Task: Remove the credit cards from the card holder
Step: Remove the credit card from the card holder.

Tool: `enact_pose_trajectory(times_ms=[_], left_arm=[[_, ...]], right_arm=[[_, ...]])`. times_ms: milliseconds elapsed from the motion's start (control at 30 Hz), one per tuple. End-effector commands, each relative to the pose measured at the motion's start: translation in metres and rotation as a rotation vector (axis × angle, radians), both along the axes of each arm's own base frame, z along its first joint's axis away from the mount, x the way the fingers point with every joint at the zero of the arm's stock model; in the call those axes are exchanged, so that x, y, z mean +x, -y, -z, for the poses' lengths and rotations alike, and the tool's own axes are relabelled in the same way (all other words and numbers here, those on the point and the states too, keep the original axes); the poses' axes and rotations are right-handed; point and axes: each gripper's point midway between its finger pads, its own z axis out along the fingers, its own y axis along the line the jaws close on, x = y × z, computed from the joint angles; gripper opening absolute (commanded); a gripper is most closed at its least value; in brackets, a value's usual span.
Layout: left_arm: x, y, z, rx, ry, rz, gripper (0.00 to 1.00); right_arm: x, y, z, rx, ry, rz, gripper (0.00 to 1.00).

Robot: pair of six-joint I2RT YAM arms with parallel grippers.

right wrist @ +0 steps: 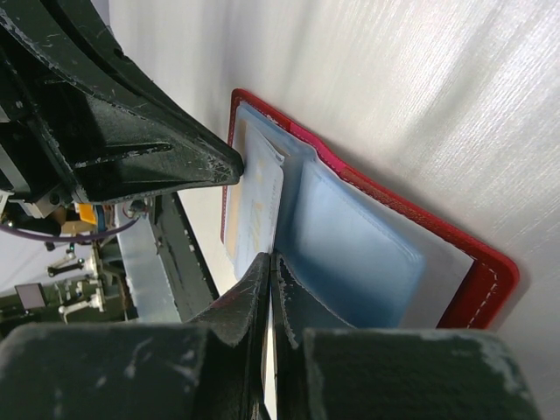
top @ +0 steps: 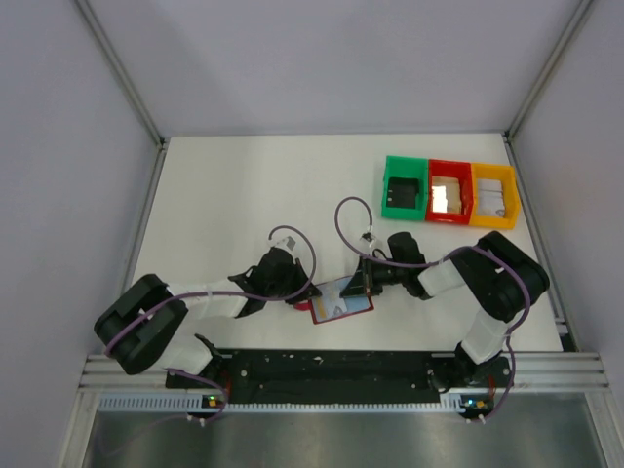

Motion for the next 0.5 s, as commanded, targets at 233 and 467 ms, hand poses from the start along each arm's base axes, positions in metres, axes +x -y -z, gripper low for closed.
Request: enact_pose_trajectory(times_ms=[233, 467], left_arm=[[-0.014, -0.026, 0.03, 0.145, -0.047, -0.003, 0.0], [-0.015, -0.027, 0.031, 0.154, -0.045, 0.009, 0.0]], right_arm=[[0.015, 0.015, 0.0, -0.033, 0.07, 0.054, 0.0], [0.016, 0.016, -0.004, -0.016, 0.078, 0.049, 0.0]])
